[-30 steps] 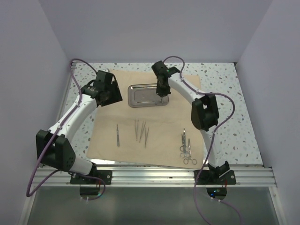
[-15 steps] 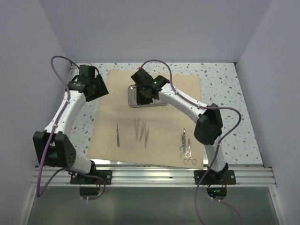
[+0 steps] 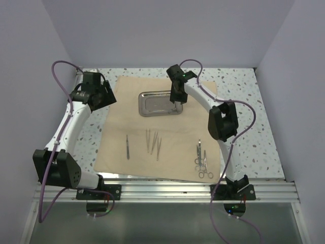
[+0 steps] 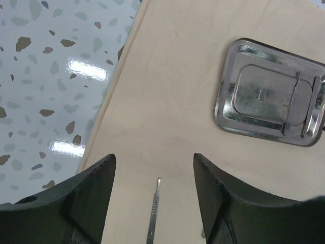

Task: Open and lay out the surgical kit
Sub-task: Pick up the medical item from the container.

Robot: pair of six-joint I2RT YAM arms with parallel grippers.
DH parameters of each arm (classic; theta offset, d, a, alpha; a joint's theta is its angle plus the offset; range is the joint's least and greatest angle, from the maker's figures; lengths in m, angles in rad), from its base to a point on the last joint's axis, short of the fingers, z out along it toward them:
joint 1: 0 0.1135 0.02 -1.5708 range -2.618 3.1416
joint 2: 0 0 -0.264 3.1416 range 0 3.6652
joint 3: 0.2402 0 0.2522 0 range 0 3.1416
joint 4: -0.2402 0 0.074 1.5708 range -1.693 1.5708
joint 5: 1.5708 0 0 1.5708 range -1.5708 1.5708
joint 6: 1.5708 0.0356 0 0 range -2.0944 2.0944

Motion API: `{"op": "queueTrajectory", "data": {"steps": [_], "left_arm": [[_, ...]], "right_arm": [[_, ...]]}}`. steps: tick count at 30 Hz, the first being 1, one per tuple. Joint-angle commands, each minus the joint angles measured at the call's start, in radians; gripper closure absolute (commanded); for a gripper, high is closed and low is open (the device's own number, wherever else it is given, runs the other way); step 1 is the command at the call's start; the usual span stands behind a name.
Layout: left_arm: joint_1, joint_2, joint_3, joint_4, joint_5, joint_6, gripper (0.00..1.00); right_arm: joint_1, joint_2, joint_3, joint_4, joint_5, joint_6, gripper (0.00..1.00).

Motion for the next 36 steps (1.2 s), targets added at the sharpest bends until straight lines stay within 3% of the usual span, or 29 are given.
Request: {"op": "queueTrajectory", "data": {"steps": [1, 23, 29, 36], "left_arm": [[0.001, -0.015, -0.014, 0.001, 0.009, 0.016, 0.33], [0.010, 0.071, 0.027, -0.011, -0.015, 0.028, 0.34], [0.022, 0.085, 0.031, -0.016, -0.015, 0.025, 0.34], [0.027, 0.091, 0.018, -0.008, -0.011, 0.014, 0.34]], "right_arm": [[-0.001, 0.046, 0.073, -0.027, 0.023, -0.049, 0.57], [-0.025, 0.198, 0.094, -0.005, -0.017, -0.058, 0.72], [-0.018, 0.203, 0.025, 0.030, -0.060, -0.031, 0.80], [0.010, 0.193, -0.076, 0.058, -0.102, -0.011, 0.82]]}}
